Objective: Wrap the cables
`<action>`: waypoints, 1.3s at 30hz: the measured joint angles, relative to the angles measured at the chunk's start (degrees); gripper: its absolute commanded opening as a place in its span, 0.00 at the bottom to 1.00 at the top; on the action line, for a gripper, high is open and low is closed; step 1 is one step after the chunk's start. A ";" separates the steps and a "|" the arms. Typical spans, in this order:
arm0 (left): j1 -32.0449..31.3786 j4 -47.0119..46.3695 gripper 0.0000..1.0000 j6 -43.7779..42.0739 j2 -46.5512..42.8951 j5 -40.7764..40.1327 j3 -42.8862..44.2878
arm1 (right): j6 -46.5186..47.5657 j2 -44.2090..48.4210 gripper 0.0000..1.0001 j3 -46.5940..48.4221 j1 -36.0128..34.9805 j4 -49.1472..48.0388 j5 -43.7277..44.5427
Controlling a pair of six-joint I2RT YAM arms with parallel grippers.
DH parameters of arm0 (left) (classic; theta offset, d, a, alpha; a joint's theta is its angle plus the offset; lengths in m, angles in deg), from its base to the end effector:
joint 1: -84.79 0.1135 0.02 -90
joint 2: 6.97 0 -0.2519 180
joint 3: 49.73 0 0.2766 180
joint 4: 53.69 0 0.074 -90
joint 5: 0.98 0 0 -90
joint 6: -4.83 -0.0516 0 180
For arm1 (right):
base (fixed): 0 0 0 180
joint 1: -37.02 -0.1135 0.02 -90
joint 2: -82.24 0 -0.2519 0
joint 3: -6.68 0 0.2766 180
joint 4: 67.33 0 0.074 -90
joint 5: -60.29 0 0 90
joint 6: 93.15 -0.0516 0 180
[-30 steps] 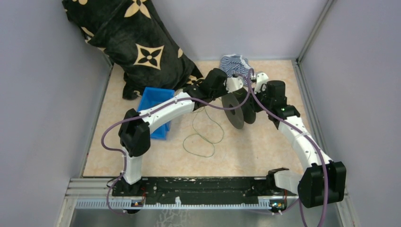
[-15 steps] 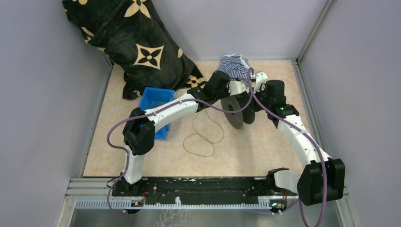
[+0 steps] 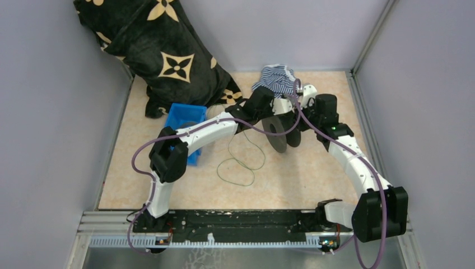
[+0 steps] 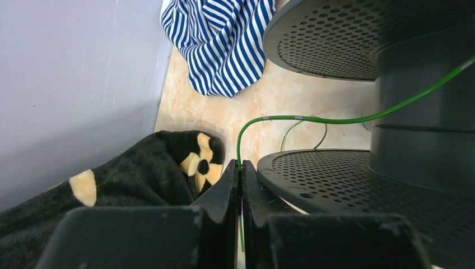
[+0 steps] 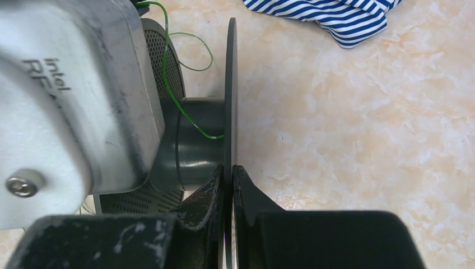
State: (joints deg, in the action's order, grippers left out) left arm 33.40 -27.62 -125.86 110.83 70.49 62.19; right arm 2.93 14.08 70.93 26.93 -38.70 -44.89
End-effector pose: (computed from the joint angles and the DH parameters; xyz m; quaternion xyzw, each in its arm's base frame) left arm 0.3354 -0.3937 0.2429 0.5670 0.6553 0.0955 0.4899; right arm 0.2995 0.0670 0.2619 -0.1851 0.8516 0.1324 0.4721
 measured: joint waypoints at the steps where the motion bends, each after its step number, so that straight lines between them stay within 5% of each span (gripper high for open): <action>1: 0.00 -0.17 0.06 -0.07 0.20 -0.07 0.00 | -0.09 -0.02 0.08 0.00 0.00 -0.13 -0.15; 39: 0.68 -4.50 0.04 0.57 0.52 -0.09 -2.03 | -3.23 -3.72 0.33 -0.28 0.15 -5.03 -5.95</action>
State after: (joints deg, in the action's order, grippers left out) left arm 34.07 -32.13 -125.29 111.36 70.41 60.16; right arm -0.30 10.36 70.65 27.08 -43.73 -50.84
